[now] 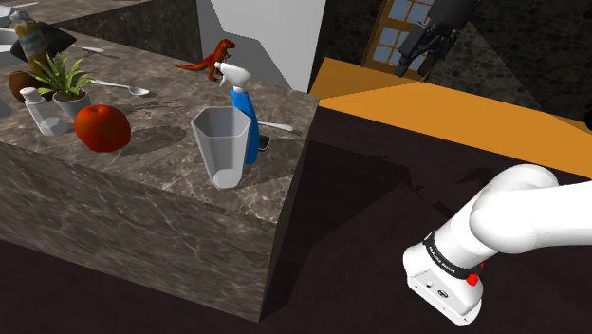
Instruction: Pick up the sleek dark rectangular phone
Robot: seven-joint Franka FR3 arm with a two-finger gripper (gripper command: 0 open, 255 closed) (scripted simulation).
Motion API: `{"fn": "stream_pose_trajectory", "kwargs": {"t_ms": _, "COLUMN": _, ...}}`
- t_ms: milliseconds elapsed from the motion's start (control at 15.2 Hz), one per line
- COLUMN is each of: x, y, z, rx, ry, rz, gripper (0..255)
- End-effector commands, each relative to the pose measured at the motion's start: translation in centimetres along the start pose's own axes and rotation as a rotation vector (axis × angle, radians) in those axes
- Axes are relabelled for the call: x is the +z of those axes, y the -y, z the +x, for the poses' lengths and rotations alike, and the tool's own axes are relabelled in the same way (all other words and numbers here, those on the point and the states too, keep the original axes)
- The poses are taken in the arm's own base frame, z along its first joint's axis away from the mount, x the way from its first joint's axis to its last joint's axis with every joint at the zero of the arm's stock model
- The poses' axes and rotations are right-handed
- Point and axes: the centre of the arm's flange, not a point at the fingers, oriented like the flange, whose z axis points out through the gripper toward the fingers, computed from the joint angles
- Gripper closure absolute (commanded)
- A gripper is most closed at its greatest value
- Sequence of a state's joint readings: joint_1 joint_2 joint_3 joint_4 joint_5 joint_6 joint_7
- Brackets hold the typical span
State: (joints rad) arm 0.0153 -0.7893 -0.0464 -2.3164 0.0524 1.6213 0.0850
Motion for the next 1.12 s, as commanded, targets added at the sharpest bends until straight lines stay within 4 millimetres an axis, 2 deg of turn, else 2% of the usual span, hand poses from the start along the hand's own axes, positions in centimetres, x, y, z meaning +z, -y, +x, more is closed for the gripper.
{"fn": "stream_pose_trajectory", "kwargs": {"t_ms": 0, "x": 0.0, "y": 0.0, "z": 0.0, "rx": 0.0, "ry": 0.0, "rz": 0.0, "gripper": 0}}
{"fn": "stream_pose_trajectory", "kwargs": {"t_ms": 528, "x": 6.3, "y": 6.8, "z": 5.8, "rx": -0.143, "ry": 0.027, "rz": -0.015, "gripper": 0}}
{"fn": "stream_pose_trajectory", "kwargs": {"t_ms": 1056, "x": 12.8, "y": 14.3, "z": 10.4, "rx": -0.287, "ry": 0.055, "rz": -0.029, "gripper": 0}}
